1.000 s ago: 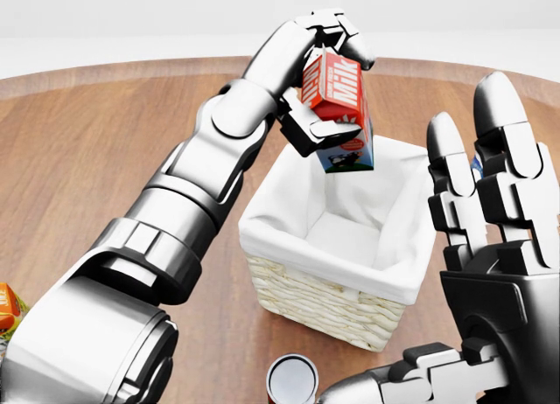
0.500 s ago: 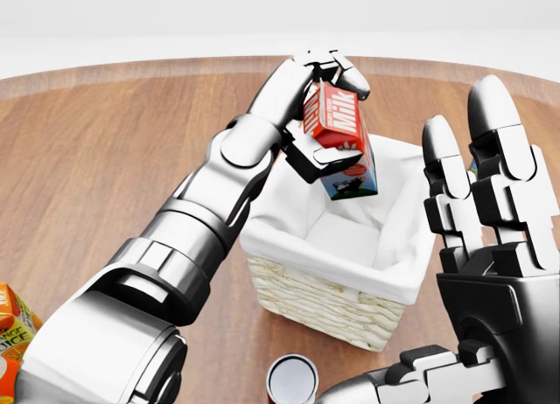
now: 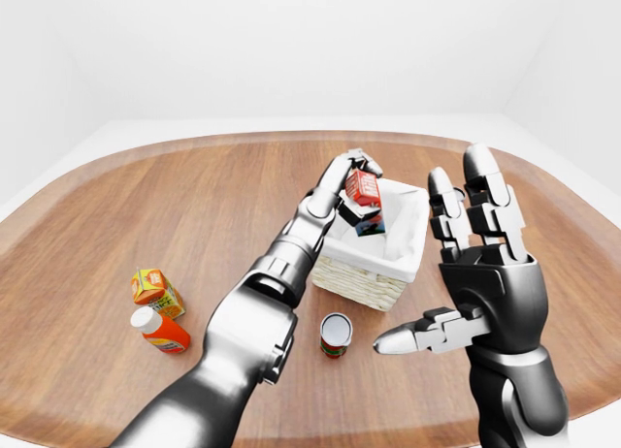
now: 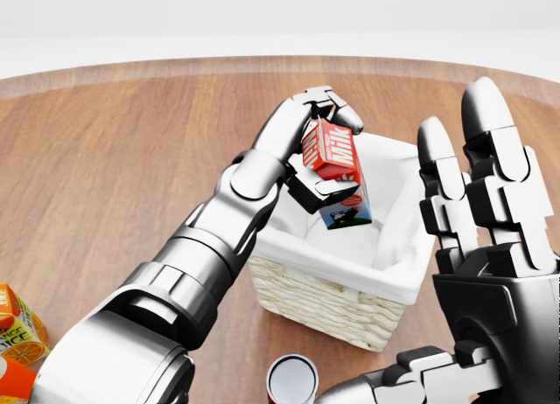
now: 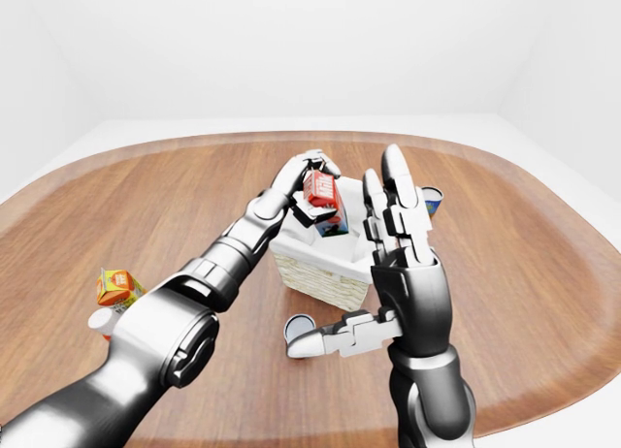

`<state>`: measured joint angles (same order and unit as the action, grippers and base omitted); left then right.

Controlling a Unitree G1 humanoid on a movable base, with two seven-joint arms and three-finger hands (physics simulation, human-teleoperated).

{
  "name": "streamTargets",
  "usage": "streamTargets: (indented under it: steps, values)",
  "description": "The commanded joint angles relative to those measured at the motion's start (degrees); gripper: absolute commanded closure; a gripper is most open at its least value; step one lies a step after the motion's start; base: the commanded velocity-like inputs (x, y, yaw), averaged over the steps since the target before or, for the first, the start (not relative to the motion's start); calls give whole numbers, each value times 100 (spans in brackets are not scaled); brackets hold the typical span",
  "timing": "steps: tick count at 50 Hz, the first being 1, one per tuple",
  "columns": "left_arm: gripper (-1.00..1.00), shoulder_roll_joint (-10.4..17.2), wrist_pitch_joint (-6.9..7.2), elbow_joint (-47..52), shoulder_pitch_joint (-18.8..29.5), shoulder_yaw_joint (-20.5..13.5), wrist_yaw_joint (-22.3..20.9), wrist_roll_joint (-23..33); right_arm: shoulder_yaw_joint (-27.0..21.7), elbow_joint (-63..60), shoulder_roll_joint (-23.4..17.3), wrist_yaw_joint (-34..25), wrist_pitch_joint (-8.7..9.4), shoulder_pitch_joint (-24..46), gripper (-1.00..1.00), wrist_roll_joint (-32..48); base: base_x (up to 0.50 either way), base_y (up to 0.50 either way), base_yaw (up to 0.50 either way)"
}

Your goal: Pick the milk and place it in the basket.

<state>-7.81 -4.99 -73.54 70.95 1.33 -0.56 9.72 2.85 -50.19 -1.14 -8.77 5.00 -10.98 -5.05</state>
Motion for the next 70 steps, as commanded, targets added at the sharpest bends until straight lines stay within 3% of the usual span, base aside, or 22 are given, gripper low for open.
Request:
streamTargets:
  steps: [1,70]
  values:
    - [100,-81,-1,132,-9,-302,282,226,48,28,-7,0,0,-16,-100,15,0,0,0]
    - [100,-213,-1,-89,-286,-293,769,793,283,27,-69,-71,0,-175,-100,-26,0,0,0]
